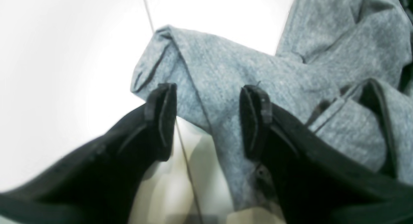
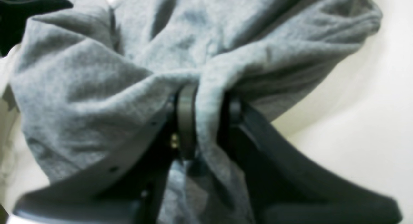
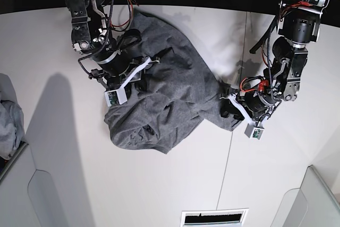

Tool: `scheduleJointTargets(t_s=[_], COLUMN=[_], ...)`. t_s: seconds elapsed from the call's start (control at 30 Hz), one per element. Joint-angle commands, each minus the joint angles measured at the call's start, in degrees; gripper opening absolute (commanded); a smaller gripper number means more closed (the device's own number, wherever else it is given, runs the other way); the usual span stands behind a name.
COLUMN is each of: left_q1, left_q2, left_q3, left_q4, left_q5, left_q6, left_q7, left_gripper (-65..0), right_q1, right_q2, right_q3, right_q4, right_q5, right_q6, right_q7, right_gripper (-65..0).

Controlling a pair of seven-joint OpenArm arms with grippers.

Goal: Layout the t-shirt on the table in an organized manner, then fold the t-shirt properly
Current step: 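Lower both grippers and grasp opposite edges of the grey t-shirt, then pull the grippers apart to stretch the t-shirt across the table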

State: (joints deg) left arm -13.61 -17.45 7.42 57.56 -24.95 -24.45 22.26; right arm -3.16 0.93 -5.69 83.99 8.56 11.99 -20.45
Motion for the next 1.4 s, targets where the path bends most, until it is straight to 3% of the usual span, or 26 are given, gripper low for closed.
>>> scheduleJointTargets(t_s=[0.0,0.03,0.07,0.17,0.37,0.5,0.6,0.7,0.8,0.9,0.97,1.1,1.27,1.37], left_q1=[-1.3,-1.3,-1.3,-1.5,-2.4,-1.2,1.9,5.9,9.6,12.6,14.3,14.9,14.9,14.9], left_q2=[-0.3,-0.4,-0.5,-1.6,-9.4,-14.9,-18.4,-20.2,-20.3,-20.3,-19.8,-19.5,-19.5,-19.5], left_q3=[-0.2,-0.2,-0.2,-0.3,-1.6,-1.6,-1.6,-1.6,-1.6,-2.4,-4.2,-7.5,-9.4,-9.4], left_q4=[0.5,0.5,0.5,0.6,4.9,10.9,16.1,20.6,23.7,25.5,26.2,26.2,26.2,26.2], left_q5=[-0.5,-0.5,-0.5,-0.5,-4.6,-12.8,-18.4,-24.7,-30.6,-33.0,-33.4,-33.5,-33.5,-33.5], left_q6=[-0.3,-0.2,-0.3,-0.2,-0.5,-6.2,-7.5,-12.6,-14.4,-15.2,-15.6,-15.6,-15.6,-15.6], left_q7=[-0.4,-0.3,0.0,0.3,3.1,8.9,11.3,15.9,20.1,20.4,20.5,20.5,20.7,20.9], left_gripper=[-48.2,-57.8,-65.0,-65.0,-65.0,-65.0,-65.0,-65.0,-65.0,-65.0,-65.0,-65.0,-65.0,-65.0], right_q1=[0.8,0.8,0.8,1.2,1.7,1.4,1.4,1.4,1.4,0.4,-0.5,-0.5,-0.5,-0.3], right_q2=[-0.2,-0.1,-0.1,0.0,2.0,4.7,6.8,8.0,7.9,7.9,8.0,7.9,7.8,7.0], right_q3=[0.0,0.0,0.0,0.2,3.4,6.4,8.3,10.3,12.6,16.2,19.3,26.0,28.8,27.9], right_q4=[1.0,1.0,1.0,1.3,6.7,11.2,12.5,12.6,12.6,12.6,12.7,13.2,16.5,18.2], right_q5=[0.4,0.4,-0.2,-4.5,-4.5,-4.0,-3.1,-0.3,-0.5,-0.6,0.3,8.3,22.4,25.5], right_q6=[0.3,0.3,0.3,3.1,3.1,3.2,3.3,3.3,3.3,3.0,2.7,4.2,14.2,15.5], right_q7=[1.4,1.4,1.3,1.4,-1.2,-7.1,-10.9,-17.3,-23.9,-23.5,-22.6,-22.9,-25.9,-25.8], right_gripper=[-61.0,-65.0,-65.0,-65.0,-65.0,-65.0,-65.0,-65.0,-65.0,-42.7,-34.5,-34.0,-34.0,-34.0])
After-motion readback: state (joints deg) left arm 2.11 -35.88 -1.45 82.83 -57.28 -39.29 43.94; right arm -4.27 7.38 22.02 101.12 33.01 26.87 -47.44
